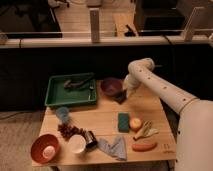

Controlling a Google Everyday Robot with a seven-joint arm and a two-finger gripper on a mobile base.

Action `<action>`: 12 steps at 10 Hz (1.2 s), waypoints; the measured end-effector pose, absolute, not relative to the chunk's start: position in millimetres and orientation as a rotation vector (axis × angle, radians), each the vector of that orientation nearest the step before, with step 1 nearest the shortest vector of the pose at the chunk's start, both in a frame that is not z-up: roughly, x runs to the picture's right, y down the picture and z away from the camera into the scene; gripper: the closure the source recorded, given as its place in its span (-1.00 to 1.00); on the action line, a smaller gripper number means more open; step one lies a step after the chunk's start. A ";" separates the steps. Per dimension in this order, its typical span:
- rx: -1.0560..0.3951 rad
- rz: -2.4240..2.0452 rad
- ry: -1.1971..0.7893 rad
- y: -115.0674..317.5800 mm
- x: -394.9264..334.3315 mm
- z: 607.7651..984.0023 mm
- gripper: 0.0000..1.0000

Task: Place eraser in plastic cup

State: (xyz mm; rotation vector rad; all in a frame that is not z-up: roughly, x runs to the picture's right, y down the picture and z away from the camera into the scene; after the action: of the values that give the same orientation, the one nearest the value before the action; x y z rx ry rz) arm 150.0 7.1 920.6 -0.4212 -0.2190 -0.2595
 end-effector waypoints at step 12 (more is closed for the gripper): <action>-0.510 -0.093 -0.342 6.9 173.1 976.2 -0.60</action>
State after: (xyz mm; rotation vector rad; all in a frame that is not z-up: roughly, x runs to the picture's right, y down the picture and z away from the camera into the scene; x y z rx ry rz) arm 173.1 6.9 976.2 -0.5102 -0.3417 -0.0929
